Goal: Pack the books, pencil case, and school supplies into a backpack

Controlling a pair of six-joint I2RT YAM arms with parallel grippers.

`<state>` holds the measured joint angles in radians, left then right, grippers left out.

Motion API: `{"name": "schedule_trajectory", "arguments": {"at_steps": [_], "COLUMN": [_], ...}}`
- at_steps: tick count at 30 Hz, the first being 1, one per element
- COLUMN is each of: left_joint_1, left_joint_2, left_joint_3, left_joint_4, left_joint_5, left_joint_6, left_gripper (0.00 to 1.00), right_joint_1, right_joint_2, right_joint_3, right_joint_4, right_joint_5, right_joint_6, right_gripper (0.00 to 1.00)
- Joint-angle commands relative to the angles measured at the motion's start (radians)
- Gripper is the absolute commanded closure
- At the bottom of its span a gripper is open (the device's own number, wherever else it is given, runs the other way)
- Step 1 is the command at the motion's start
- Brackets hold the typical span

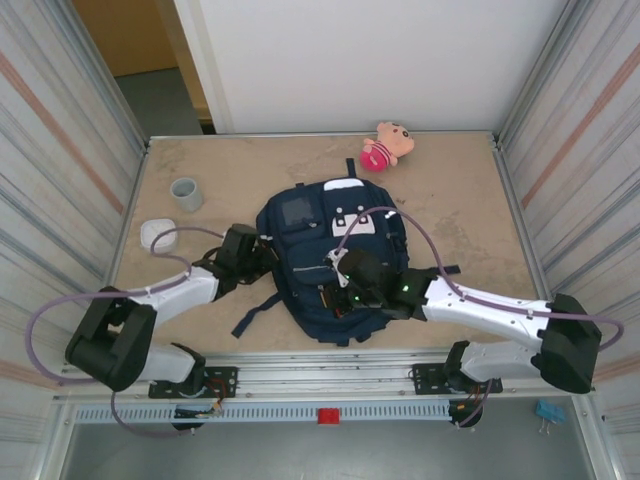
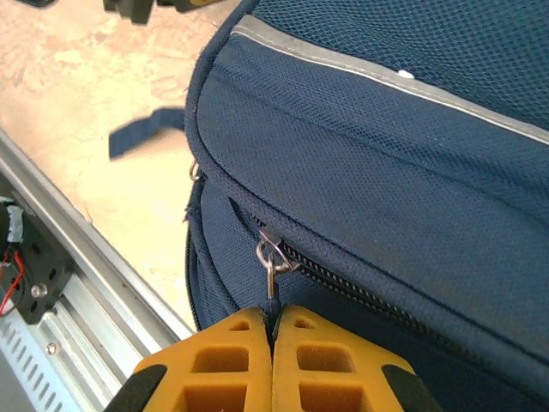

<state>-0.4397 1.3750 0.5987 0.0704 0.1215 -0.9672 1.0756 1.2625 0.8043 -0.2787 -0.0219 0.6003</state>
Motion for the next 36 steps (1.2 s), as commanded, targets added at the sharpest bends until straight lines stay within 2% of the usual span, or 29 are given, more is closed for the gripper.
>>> {"name": "schedule_trajectory", "arguments": {"at_steps": [1,4,8,11,14,20,26,36], "left_joint_1": [0.012,-0.005,-0.134,-0.222,-0.283,-0.359,-0.364,-0.366], "left_joint_2": [-0.054,-0.193,-0.438,-0.559,-0.612,-0.533,-0.439,-0.314], "left_joint_3": [0.023,-0.039,-0.097,-0.108,-0.128,-0.139,-0.143,-0.111], "left_joint_4": [0.005,-0.049,-0.214,-0.283,-0.278,-0.203,-0.119,-0.021], "left_joint_5": [0.092,0.105,-0.022,-0.08,-0.123,-0.135,-0.132,-0.094], "left_joint_6": [-0.011,-0.106,-0.241,-0.321,-0.392,-0.443,-0.454,-0.447], "left_gripper": [0.66,0.57,0.47,0.43,0.44,0.44,0.45,0.53], "right_joint_1": [0.01,0.015,0.025,0.036,0.052,0.06,0.063,0.062], "right_joint_2": [0.028,0.054,0.082,0.095,0.102,0.117,0.105,0.102], "right_joint_3": [0.047,0.064,0.081,0.098,0.107,0.114,0.113,0.11], "right_joint_4": [0.064,0.072,0.088,0.089,0.094,0.101,0.097,0.098], "right_joint_5": [0.033,0.038,0.034,0.031,0.039,0.033,0.039,0.034], "right_joint_6": [0.052,0.044,0.028,0.014,0.006,-0.003,-0.013,-0.019], "right_gripper": [1.0,1.0,1.0,1.0,1.0,1.0,1.0,1.0]}}
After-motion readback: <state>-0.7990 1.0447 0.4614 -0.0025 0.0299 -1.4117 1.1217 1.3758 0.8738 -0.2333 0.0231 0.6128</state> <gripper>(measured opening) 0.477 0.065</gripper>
